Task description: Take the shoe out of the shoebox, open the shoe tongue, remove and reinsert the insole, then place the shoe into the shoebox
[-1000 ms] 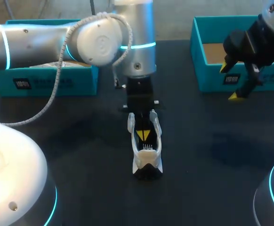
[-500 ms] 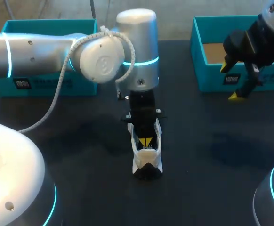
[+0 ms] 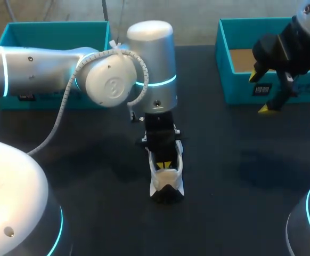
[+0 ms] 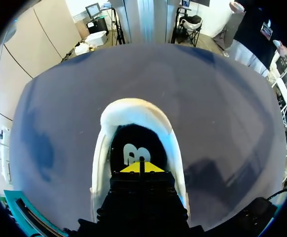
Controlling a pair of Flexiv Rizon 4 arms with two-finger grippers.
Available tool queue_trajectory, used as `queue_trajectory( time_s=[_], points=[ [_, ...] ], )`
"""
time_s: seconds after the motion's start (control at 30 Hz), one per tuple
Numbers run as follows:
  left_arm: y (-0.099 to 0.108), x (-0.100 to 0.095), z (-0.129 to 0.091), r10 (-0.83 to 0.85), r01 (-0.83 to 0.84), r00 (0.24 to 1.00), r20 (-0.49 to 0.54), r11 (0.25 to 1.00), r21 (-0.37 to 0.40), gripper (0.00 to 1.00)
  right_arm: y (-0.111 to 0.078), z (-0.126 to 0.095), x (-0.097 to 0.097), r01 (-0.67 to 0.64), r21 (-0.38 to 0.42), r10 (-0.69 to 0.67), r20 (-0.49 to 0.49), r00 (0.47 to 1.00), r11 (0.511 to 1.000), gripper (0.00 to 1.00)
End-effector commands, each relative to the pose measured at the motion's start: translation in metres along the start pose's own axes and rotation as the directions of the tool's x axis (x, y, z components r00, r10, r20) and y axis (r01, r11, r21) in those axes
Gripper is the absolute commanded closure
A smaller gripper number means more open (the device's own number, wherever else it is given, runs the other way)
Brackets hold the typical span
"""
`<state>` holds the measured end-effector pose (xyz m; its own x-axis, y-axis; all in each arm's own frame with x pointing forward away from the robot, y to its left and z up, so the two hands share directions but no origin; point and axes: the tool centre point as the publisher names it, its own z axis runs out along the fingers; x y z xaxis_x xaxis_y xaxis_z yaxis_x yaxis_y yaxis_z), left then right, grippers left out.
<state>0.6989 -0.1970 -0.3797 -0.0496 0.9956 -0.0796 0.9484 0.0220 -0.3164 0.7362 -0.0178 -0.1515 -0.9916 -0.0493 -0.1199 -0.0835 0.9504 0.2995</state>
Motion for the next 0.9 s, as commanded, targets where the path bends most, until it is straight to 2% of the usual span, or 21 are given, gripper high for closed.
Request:
queue_trajectory(
  time_s=[0.03, 0.2, 0.6, 0.9],
  points=[
    [-0.009, 0.006, -0.014, 0.003, -0.002, 1.000, 0.011, 0.999, -0.043, 1.00, 0.001, 0.001, -0.002, -0.001, 0.003, 0.001, -0.003, 1.000, 1.000, 0.00],
    [-0.014, 0.000, -0.016, 0.011, -0.009, 1.000, 0.020, 0.998, -0.067, 1.00, 0.001, 0.001, -0.002, -0.001, 0.003, 0.001, -0.003, 1.000, 1.000, 0.00],
    [-0.014, -0.009, 0.009, 0.011, -0.008, 1.000, 0.030, 0.994, -0.106, 1.00, 0.001, 0.001, -0.002, -0.001, 0.003, 0.001, -0.003, 1.000, 1.000, 0.00],
    [-0.010, -0.009, 0.023, 0.007, -0.001, 0.999, 0.034, 0.983, -0.185, 1.00, 0.001, 0.001, -0.002, -0.001, 0.003, 0.001, -0.003, 1.000, 1.000, 0.00]
  ],
)
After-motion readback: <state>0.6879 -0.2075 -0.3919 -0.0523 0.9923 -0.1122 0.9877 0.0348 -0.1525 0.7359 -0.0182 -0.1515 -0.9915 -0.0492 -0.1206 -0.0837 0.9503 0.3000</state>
